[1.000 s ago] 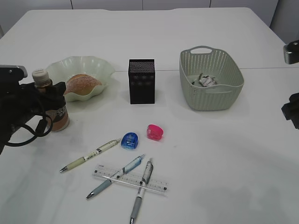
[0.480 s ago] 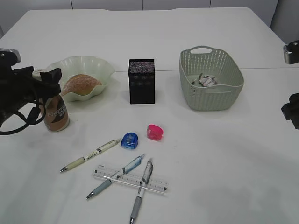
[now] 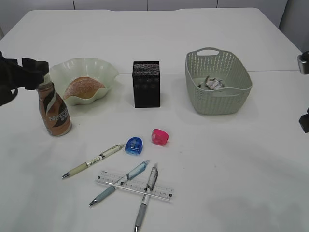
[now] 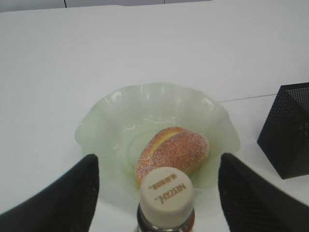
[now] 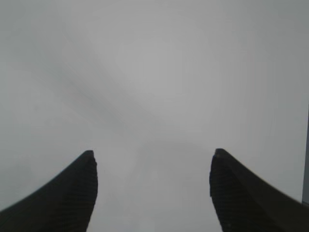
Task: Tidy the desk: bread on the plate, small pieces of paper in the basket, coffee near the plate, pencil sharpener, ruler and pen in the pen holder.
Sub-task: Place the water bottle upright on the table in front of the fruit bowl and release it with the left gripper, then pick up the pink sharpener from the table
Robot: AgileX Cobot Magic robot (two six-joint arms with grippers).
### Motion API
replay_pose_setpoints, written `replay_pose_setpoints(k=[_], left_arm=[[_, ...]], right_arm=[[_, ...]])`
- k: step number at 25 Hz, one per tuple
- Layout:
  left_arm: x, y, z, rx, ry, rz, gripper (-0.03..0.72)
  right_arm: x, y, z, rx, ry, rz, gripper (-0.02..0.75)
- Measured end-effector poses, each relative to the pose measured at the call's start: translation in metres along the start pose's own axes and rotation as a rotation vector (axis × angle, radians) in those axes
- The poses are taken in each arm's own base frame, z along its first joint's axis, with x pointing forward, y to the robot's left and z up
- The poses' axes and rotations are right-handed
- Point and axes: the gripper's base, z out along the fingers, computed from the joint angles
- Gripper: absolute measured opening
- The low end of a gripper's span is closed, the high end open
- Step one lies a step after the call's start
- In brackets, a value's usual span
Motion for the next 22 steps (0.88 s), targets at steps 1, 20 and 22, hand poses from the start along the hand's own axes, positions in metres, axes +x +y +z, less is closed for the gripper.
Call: replay_pose_setpoints(k=[1, 20, 22], left_arm=[[-0.006, 0.0, -0.008, 0.0, 0.014, 0.0, 0.564], [-0.067, -0.002, -0.148, -0.049, 0.719, -0.087, 0.549], [-0.064, -0.002, -0.153, -0.059, 0.791, -0.097, 0.549]], right_arm=[[0.002, -0.001, 0.0, 0.008, 0.023, 0.0, 0.531], [-0.031, 0.017, -0.077, -0.454, 0.041, 0.108, 0.531], [-0.031, 0.024, -0.081, -0.538, 0.048, 0.107, 0.531]])
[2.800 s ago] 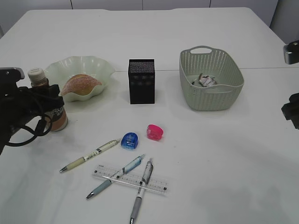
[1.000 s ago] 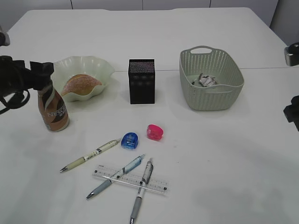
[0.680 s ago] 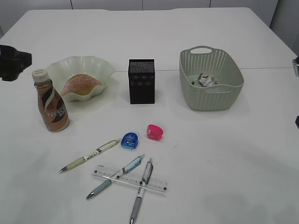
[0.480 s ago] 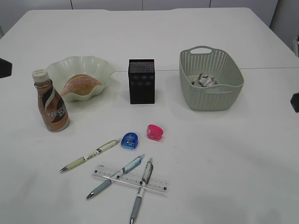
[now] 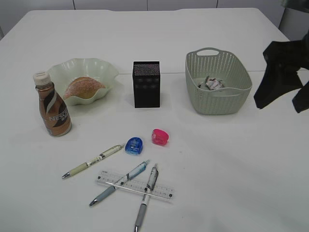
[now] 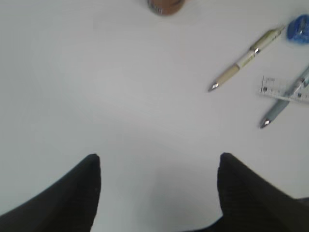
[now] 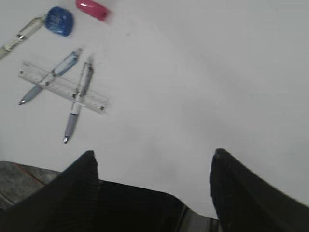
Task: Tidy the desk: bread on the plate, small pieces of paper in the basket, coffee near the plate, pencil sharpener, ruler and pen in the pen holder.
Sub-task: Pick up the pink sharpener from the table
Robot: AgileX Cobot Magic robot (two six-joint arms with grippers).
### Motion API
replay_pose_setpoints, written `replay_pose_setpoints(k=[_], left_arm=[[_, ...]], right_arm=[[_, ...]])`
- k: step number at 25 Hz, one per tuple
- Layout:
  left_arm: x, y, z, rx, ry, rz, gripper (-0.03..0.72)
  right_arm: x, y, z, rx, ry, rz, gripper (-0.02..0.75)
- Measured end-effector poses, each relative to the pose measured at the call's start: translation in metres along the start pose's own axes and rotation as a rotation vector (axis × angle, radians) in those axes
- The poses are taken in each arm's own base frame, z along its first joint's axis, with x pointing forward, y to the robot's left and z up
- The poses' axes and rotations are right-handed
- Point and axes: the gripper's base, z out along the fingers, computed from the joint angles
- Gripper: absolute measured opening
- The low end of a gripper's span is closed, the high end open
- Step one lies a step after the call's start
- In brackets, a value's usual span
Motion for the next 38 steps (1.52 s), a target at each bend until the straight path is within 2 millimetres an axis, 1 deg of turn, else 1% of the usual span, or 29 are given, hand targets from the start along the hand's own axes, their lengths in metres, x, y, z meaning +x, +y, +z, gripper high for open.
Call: replay_pose_setpoints(k=[4, 7, 9, 11, 15, 18, 20, 24, 27, 31, 33, 36, 38], left_arm=[[0.01, 0.001, -0.001, -0.015, 0.111, -0.004, 0.549], [0.014, 0.002, -0.001, -0.02, 0.15, -0.006, 0.549], [0.015, 0.002, -0.001, -0.022, 0.164, -0.007, 0.549], [0.016, 0.002, -0.001, -0.024, 0.174, -0.007, 0.549], [0.017, 0.002, -0.002, -0.025, 0.184, -0.007, 0.548], [0.018, 0.003, -0.002, -0.031, 0.198, 0.002, 0.548], [0.018, 0.003, -0.002, -0.032, 0.204, 0.004, 0.548], [0.018, 0.004, -0.002, -0.045, 0.205, 0.012, 0.547], [0.018, 0.004, -0.002, -0.047, 0.205, 0.013, 0.547], [0.018, 0.005, -0.002, -0.049, 0.205, 0.014, 0.545], [0.019, 0.005, -0.002, -0.049, 0.206, 0.014, 0.543], [0.019, 0.005, -0.002, -0.05, 0.206, 0.014, 0.543], [0.019, 0.005, -0.002, -0.049, 0.206, 0.016, 0.543]], right_arm=[[0.001, 0.008, -0.001, -0.089, 0.011, 0.009, 0.531], [0.001, 0.013, -0.001, -0.127, 0.015, 0.009, 0.532], [0.0, 0.019, 0.002, -0.151, 0.01, -0.032, 0.532], [-0.002, 0.032, 0.01, -0.167, 0.011, -0.114, 0.532], [-0.01, 0.073, 0.034, -0.205, 0.037, -0.328, 0.531], [-0.023, 0.097, 0.054, -0.218, 0.057, -0.424, 0.531], [-0.036, 0.108, 0.065, -0.223, 0.059, -0.467, 0.531], [-0.062, 0.117, 0.089, -0.207, 0.048, -0.58, 0.531], [-0.074, 0.121, 0.108, -0.202, 0.047, -0.719, 0.531], [-0.078, 0.118, 0.14, -0.191, 0.095, -0.869, 0.531], [-0.079, 0.115, 0.155, -0.179, 0.129, -0.911, 0.531], [-0.081, 0.11, 0.173, -0.141, 0.145, -0.944, 0.531], [-0.085, 0.107, 0.181, -0.095, 0.124, -0.971, 0.531]])
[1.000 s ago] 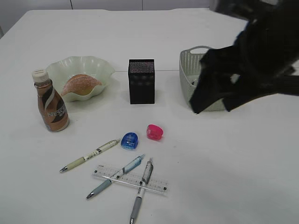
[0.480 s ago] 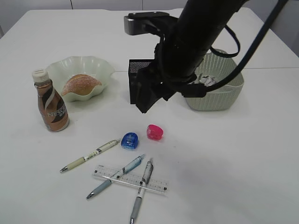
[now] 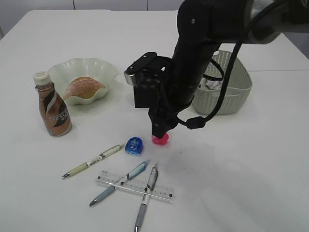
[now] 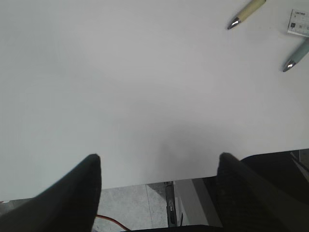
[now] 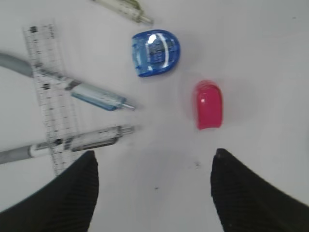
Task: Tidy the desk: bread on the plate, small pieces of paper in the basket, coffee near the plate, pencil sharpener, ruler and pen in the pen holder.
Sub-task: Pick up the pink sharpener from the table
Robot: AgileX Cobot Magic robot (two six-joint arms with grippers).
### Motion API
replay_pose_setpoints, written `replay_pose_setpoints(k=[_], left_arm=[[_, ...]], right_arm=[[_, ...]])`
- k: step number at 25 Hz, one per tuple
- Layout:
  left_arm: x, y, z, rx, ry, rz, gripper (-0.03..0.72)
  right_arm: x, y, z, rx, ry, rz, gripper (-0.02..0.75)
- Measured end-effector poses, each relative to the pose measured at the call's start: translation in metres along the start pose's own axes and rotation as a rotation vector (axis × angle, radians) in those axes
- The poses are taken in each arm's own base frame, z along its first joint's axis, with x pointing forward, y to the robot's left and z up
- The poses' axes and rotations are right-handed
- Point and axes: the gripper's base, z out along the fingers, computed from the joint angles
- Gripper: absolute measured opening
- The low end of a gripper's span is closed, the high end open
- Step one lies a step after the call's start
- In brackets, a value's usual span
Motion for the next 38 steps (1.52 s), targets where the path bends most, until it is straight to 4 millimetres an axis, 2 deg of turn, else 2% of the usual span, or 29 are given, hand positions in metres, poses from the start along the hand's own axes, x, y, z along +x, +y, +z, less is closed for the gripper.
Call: replay_pose_setpoints(k=[8, 15, 21, 38], left_arm=[[0.0, 0.001, 0.0, -0.006, -0.001, 0.002, 0.543], [0.0, 0.001, 0.0, -0.011, -0.001, 0.004, 0.543], [0.0, 0.001, 0.0, -0.012, -0.002, 0.006, 0.543], [0.0, 0.002, -0.001, -0.019, -0.005, 0.009, 0.542]], right_arm=[[0.001, -0.016, 0.033, 0.087, 0.025, -0.113, 0.531], [-0.004, -0.021, 0.038, 0.132, -0.026, -0.134, 0.531], [-0.001, -0.023, 0.059, 0.115, 0.002, -0.129, 0.531], [0.001, -0.028, 0.084, 0.116, 0.006, -0.124, 0.531]])
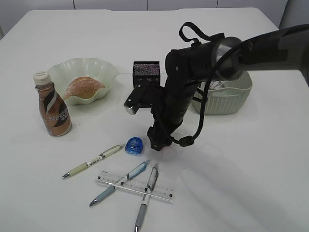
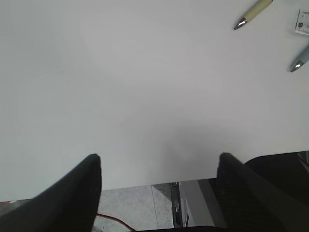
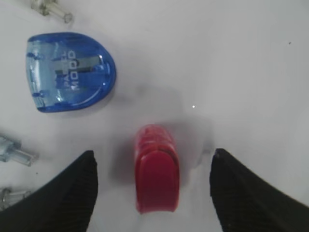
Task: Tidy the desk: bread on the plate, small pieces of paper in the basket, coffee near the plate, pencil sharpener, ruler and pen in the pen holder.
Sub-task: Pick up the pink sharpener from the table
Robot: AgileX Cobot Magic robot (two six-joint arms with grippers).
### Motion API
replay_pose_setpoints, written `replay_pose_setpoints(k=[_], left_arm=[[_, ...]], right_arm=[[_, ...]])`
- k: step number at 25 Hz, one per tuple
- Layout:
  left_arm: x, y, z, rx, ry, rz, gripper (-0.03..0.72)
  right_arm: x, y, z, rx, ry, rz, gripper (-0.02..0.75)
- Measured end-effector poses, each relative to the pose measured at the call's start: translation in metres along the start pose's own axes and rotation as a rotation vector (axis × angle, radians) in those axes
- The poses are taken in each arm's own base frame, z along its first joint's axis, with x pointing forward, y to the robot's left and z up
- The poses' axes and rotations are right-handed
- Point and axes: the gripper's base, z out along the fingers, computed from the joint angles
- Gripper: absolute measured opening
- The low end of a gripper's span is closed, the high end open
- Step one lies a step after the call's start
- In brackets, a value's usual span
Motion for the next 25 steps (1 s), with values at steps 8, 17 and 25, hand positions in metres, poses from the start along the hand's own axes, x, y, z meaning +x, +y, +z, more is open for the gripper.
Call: replay_pose_setpoints(k=[8, 17, 25], left_arm=[[0.0, 0.0001, 0.0, -0.001, 0.0, 0.0, 0.542], [0.0, 0.0002, 0.0, -0.002, 0.0, 0.001, 0.542], [0.0, 0.0002, 0.0, -0.002, 0.0, 0.001, 0.542]], right_arm=[[0.001, 0.0002, 0.0055, -0.004, 0.006, 0.001, 0.529], [-0.0021, -0.0025, 0.0054, 0.025, -0.027, 0.001, 0.288], [-0.0022, -0.0027, 0.0054, 0.026, -0.028, -0.001, 0.205]])
